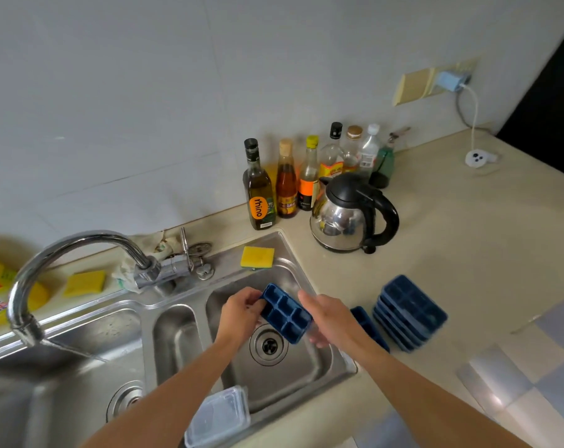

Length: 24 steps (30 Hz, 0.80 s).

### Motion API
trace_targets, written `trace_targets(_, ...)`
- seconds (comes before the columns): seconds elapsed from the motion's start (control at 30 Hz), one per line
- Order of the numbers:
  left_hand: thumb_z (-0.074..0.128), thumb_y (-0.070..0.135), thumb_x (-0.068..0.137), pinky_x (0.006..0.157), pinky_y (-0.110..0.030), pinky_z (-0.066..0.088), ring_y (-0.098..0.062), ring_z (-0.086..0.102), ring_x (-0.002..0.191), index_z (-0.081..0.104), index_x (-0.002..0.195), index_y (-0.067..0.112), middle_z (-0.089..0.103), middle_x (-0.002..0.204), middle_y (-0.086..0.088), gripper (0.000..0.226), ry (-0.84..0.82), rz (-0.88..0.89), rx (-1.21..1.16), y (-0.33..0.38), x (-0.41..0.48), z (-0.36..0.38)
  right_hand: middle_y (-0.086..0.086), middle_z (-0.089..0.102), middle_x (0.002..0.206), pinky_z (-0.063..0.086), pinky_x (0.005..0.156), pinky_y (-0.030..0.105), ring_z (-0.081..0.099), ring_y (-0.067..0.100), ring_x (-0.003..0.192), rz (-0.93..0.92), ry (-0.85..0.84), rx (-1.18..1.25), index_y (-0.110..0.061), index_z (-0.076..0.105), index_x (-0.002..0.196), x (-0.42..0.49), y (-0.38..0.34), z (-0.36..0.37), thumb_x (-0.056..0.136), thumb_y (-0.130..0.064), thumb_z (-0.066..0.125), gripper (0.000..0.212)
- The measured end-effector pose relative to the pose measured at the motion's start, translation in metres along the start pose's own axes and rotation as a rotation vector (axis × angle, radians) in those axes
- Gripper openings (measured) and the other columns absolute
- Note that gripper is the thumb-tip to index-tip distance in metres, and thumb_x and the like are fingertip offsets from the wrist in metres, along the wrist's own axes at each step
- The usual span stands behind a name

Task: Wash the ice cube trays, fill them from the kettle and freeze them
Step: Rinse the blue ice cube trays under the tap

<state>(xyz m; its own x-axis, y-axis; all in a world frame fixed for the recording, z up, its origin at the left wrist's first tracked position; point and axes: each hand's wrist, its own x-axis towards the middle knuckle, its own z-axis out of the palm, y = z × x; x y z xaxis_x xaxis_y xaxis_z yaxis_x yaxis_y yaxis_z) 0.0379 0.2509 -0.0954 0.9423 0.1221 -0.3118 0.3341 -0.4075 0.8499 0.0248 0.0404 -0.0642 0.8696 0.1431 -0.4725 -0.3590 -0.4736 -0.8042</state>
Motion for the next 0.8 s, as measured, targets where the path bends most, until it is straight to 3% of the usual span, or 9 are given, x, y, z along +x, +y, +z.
trace_targets(0.13, 0.068, 0.013, 0.094, 0.073, -0.039, 0.062, -0.021, 0.072, 0.077, 0.071, 0.086, 0.021, 0.075, 0.082, 0.001, 0.012, -0.050, 0.027, 0.159, 0.024, -0.008, 0.037, -0.002, 0.069, 0.127, 0.052, 0.091, 0.030, 0.064, 0.008, 0.106, -0.186, 0.176, -0.270, -0.019, 0.059, 0.133, -0.020, 0.009, -0.062, 0.091, -0.070, 0.048, 0.066)
trace_targets(0.23, 0.067, 0.016, 0.093, 0.071, -0.038, 0.060, -0.019, 0.069, 0.071, 0.071, 0.081, 0.020, 0.072, 0.077, 0.000, 0.014, -0.083, 0.088, 0.296, 0.042, -0.012, 0.077, -0.004, 0.069, 0.123, 0.054, 0.093, 0.032, 0.064, 0.008, 0.102, -0.286, 0.299, -0.286, -0.019, 0.061, 0.130, -0.033, 0.021, -0.105, 0.097, -0.056, 0.054, 0.050)
trace_targets(0.33, 0.066, 0.018, 0.093, 0.059, -0.022, 0.049, -0.003, 0.060, 0.062, 0.067, 0.075, 0.026, 0.066, 0.069, 0.012, 0.020, -0.074, 0.129, 0.392, 0.053, -0.014, 0.116, -0.007, 0.066, 0.111, 0.052, 0.087, 0.029, 0.060, 0.007, 0.094, -0.375, 0.383, -0.360, -0.018, 0.064, 0.123, -0.042, 0.033, -0.138, 0.099, -0.050, 0.055, 0.041)
trace_targets(0.43, 0.064, 0.019, 0.092, 0.062, -0.022, 0.043, -0.002, 0.061, 0.067, 0.067, 0.077, 0.030, 0.065, 0.071, 0.015, 0.019, -0.089, 0.111, 0.455, 0.055, -0.016, 0.148, -0.003, 0.062, 0.111, 0.049, 0.091, 0.031, 0.056, 0.016, 0.105, -0.427, 0.398, -0.453, -0.015, 0.064, 0.118, -0.046, 0.052, -0.160, 0.099, -0.045, 0.058, 0.036)
trace_targets(0.6, 0.062, 0.022, 0.094, 0.066, -0.024, 0.047, -0.008, 0.064, 0.072, 0.077, 0.090, 0.024, 0.067, 0.076, 0.011, 0.015, -0.043, 0.065, 0.509, 0.050, -0.013, 0.173, 0.000, 0.051, 0.142, 0.040, 0.109, 0.036, 0.044, 0.020, 0.132, -0.361, 0.286, -0.647, -0.016, 0.050, 0.144, -0.047, 0.080, -0.176, 0.100, -0.054, 0.053, 0.058)
trace_targets(0.8, 0.061, 0.024, 0.096, 0.060, -0.022, 0.042, -0.008, 0.058, 0.067, 0.077, 0.096, 0.023, 0.066, 0.083, 0.007, 0.016, 0.085, 0.090, 0.580, 0.041, -0.010, 0.183, 0.004, 0.043, 0.147, 0.044, 0.104, 0.040, 0.045, 0.026, 0.129, -0.248, 0.177, -0.768, -0.019, 0.033, 0.152, -0.044, 0.095, -0.174, 0.095, -0.063, 0.055, 0.075)
